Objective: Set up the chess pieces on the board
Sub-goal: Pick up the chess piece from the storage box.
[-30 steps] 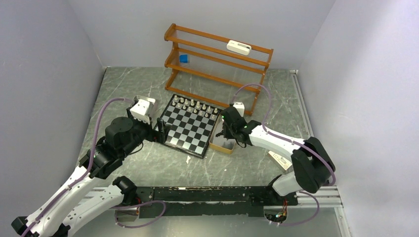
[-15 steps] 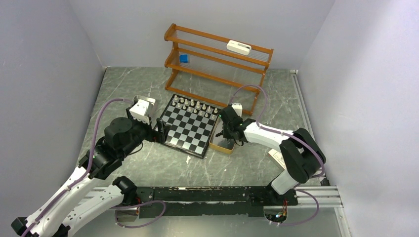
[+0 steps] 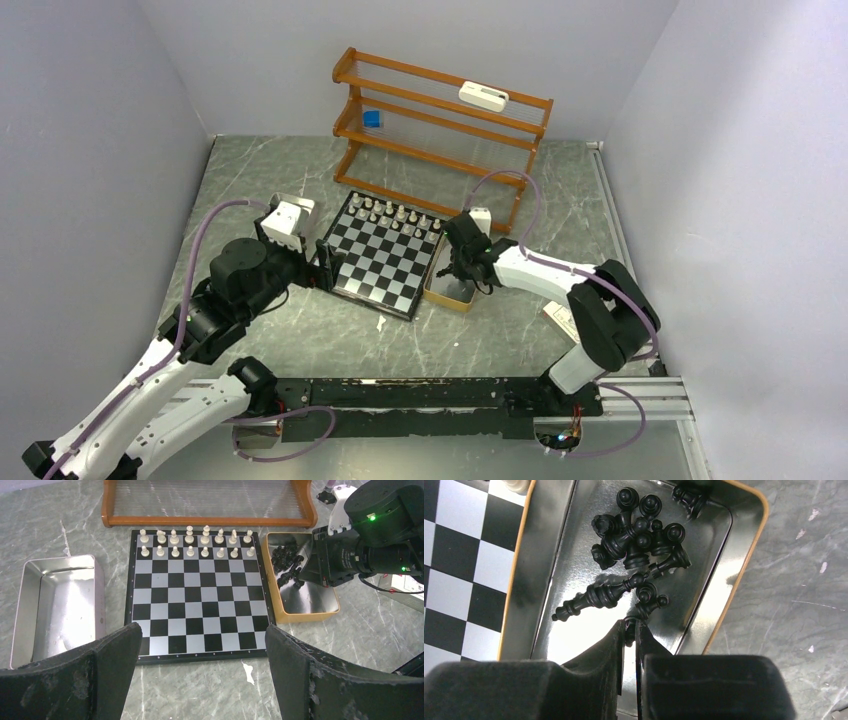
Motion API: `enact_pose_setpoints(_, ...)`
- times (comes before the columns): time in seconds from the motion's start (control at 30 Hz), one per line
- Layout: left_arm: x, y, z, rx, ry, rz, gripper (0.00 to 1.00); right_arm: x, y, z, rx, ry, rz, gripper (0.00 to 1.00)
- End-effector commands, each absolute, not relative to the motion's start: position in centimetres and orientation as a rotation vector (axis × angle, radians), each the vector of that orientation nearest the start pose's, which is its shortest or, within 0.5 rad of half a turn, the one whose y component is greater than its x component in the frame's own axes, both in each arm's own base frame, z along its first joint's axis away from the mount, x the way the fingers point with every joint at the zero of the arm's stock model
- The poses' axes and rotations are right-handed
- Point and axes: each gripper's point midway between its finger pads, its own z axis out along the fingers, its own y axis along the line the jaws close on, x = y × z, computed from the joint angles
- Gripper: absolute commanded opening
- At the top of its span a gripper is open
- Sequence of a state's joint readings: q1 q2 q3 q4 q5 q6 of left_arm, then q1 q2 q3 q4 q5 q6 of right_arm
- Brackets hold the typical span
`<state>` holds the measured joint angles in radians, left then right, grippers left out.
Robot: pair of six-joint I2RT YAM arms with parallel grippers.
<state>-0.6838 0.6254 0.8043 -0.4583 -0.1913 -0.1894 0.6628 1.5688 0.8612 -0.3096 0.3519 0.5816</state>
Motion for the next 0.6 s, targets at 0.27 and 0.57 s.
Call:
enact_pose_setpoints(0.27,21.9,-14.6,26.4,0.346,1.826,-0.425,0.97,29.8,18.0,9.9,0.013,2.389,0.138,0.09)
enact_pose_setpoints(0.57,21.7,-14.5,26.8,0.347,1.810,-0.430,0.97,28.3,22.6,14.3,-0.125,2.325,0.408,0.08)
